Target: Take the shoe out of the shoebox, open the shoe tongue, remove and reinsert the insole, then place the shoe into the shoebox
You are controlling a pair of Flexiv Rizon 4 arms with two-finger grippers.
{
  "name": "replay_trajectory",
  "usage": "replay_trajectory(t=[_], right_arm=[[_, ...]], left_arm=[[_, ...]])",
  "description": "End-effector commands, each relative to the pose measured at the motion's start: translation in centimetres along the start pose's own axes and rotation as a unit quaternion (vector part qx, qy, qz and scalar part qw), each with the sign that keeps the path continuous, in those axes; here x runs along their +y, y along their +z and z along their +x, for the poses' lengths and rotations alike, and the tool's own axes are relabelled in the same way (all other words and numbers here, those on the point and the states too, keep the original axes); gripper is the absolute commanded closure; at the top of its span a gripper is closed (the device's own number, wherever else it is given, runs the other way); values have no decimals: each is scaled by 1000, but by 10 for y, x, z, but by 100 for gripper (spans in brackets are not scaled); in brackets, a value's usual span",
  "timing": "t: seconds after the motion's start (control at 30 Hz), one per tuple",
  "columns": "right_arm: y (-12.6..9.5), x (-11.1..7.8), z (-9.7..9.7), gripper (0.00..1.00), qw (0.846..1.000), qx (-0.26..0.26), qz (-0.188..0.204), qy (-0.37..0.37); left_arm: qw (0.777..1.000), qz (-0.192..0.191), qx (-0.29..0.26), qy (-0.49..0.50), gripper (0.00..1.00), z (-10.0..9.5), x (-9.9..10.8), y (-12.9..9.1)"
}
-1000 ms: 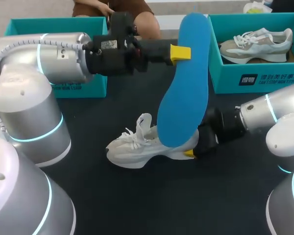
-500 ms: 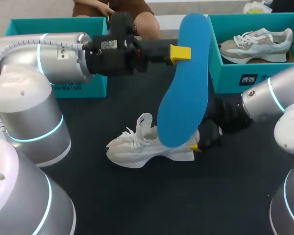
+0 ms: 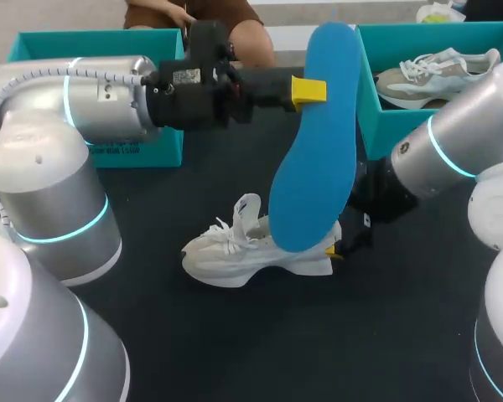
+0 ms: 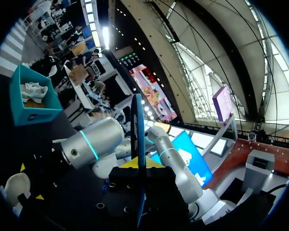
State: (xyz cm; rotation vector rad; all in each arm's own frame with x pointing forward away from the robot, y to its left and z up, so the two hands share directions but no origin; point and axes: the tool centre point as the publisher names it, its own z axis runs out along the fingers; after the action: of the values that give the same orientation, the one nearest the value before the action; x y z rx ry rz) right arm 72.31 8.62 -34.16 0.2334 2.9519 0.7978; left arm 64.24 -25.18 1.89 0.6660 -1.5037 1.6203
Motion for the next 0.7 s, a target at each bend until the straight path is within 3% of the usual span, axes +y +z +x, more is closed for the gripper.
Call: replay_trajectory(t=[0.03, 0.1, 0.37, 0.7], right_arm=[[2, 3, 0, 0, 999, -1, 41, 1], [0, 5, -1, 0, 999, -6, 44, -4], [-6, 20, -8, 0, 992, 10, 123, -13], [0, 26, -9, 0, 989, 0, 145, -21]], left_arm=[[1000, 0, -1, 0, 100, 0, 2, 0], [1000, 0, -1, 0, 100, 0, 2, 0], [1000, 0, -1, 0, 100, 0, 2, 0], [1000, 0, -1, 0, 100, 0, 2, 0]])
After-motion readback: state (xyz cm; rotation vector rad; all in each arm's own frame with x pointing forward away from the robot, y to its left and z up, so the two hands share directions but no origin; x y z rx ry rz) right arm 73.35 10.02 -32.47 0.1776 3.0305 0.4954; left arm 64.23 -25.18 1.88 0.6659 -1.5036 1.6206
